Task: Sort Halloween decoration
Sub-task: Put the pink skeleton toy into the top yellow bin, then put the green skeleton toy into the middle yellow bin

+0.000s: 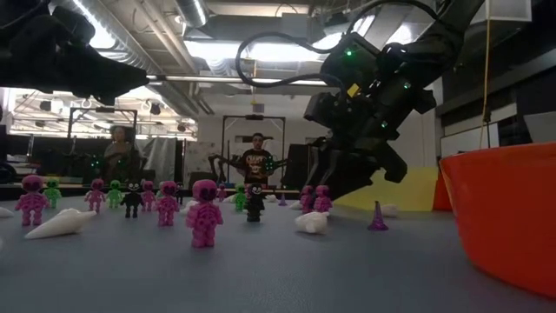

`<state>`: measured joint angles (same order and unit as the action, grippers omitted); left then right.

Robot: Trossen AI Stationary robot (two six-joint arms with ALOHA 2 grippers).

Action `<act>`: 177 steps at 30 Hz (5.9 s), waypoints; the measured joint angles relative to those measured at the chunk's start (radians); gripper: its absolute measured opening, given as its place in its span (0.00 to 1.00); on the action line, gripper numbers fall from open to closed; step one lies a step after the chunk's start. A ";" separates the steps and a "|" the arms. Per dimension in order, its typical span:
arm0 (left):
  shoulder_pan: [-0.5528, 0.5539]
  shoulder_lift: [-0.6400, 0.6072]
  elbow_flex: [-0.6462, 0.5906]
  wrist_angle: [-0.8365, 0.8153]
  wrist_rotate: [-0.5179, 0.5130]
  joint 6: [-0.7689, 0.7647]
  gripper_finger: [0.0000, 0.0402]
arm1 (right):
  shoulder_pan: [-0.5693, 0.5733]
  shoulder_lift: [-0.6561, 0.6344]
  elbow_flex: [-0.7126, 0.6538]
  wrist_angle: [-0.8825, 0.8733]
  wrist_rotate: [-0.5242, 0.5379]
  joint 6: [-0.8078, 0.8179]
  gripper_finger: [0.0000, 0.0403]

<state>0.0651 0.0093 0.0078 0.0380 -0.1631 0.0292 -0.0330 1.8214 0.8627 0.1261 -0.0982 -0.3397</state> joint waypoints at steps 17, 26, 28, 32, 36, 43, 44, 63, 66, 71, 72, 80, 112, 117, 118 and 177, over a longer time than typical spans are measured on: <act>0.000 0.000 0.000 0.000 0.000 0.000 0.30 | 0.000 0.000 0.000 0.000 0.000 0.000 0.14; 0.000 0.000 0.000 0.000 0.000 0.000 0.30 | 0.000 -0.003 0.000 -0.001 0.000 0.001 0.09; 0.000 0.000 0.000 0.000 0.000 0.000 0.30 | 0.000 -0.012 0.000 -0.004 0.000 0.001 0.10; 0.000 0.000 0.000 0.000 0.000 0.000 0.30 | 0.000 -0.039 0.022 -0.042 0.000 0.002 0.10; 0.000 0.000 0.000 0.000 0.000 0.000 0.30 | 0.000 -0.075 0.079 -0.122 0.000 0.002 0.10; 0.000 0.000 0.000 0.000 -0.002 0.000 0.30 | 0.000 -0.093 0.273 -0.441 0.000 0.001 0.10; 0.000 0.000 0.000 0.000 -0.005 0.000 0.30 | 0.000 -0.093 0.308 -0.503 0.000 0.000 0.10; 0.000 0.000 0.000 0.001 -0.009 0.000 0.30 | -0.016 -0.091 0.577 -1.300 0.428 -0.008 0.10; 0.000 0.000 0.000 0.001 -0.009 0.000 0.30 | -0.035 -0.089 0.577 -1.317 0.419 -0.008 0.10; 0.000 0.000 0.000 0.001 -0.009 0.000 0.30 | -0.067 -0.089 0.577 -1.317 0.418 -0.006 0.12; 0.000 0.000 0.000 0.001 -0.008 0.000 0.30 | -0.073 -0.089 0.577 -1.317 0.420 -0.006 0.13; 0.000 0.000 0.000 0.001 -0.008 0.000 0.30 | -0.088 -0.089 0.576 -1.317 0.429 -0.006 0.33; 0.000 0.106 0.034 0.230 -0.088 -0.053 0.30 | -0.087 -0.555 0.234 -1.019 0.270 0.048 0.46; 0.000 0.218 0.093 0.237 -0.090 -0.053 0.30 | -0.087 -0.614 0.122 -0.839 0.262 0.047 0.46; 0.000 0.245 0.107 0.236 -0.090 -0.053 0.30 | -0.087 -0.618 0.109 -0.815 0.262 0.047 0.46; -0.003 1.167 0.552 -0.311 -0.029 -0.343 0.49 | -0.085 -0.613 0.075 -0.779 0.261 0.047 0.46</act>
<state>0.0620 1.1767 0.5594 -0.2729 -0.1919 -0.3134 -0.1184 1.2087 0.9378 -0.6524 0.1627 -0.2928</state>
